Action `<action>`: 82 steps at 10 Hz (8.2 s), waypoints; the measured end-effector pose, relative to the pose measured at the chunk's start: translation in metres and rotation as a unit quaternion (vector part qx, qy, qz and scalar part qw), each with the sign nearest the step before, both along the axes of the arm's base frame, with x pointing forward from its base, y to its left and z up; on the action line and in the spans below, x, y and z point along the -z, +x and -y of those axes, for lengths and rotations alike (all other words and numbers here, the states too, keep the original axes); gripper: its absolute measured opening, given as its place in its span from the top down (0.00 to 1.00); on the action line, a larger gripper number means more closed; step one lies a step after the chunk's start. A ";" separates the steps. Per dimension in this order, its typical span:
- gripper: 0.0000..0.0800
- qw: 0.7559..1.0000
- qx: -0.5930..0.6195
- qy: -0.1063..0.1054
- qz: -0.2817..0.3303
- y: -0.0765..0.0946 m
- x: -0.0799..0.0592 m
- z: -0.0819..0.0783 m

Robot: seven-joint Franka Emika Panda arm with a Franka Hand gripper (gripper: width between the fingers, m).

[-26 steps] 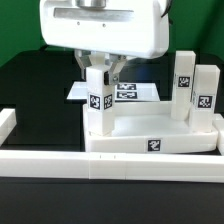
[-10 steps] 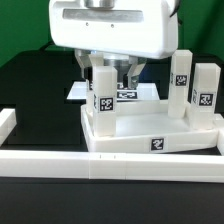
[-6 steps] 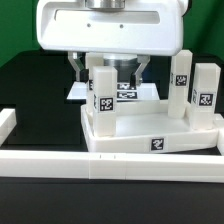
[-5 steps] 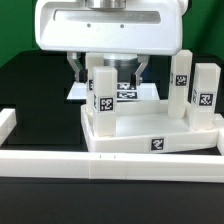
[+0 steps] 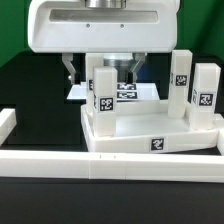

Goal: Assemble desk

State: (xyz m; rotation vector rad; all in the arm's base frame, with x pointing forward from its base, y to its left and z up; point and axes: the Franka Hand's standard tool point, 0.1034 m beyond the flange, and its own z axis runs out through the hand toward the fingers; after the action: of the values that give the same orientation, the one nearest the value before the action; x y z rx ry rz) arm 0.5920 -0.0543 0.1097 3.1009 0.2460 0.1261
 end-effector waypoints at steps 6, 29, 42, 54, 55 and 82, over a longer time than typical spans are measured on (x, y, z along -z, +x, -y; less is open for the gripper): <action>0.64 1.000 0.008 0.001 0.000 0.000 0.000 0.001; 0.20 0.858 0.511 0.060 0.006 0.002 0.001 -0.008; 0.19 1.000 0.026 0.001 0.002 0.001 0.002 -0.004; 0.64 0.995 0.099 0.006 0.003 0.001 0.002 -0.001; 0.64 0.989 0.148 0.011 0.004 0.001 0.002 -0.001; 0.19 0.962 0.270 0.029 -0.006 0.000 0.003 -0.005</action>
Offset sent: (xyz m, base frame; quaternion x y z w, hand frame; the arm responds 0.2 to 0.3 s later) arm 0.0000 0.0000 0.0000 0.0000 0.0000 0.0000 1.0000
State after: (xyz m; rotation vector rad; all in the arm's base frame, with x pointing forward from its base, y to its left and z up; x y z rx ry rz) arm 0.5924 -0.0497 0.1067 3.0898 -0.6108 0.1006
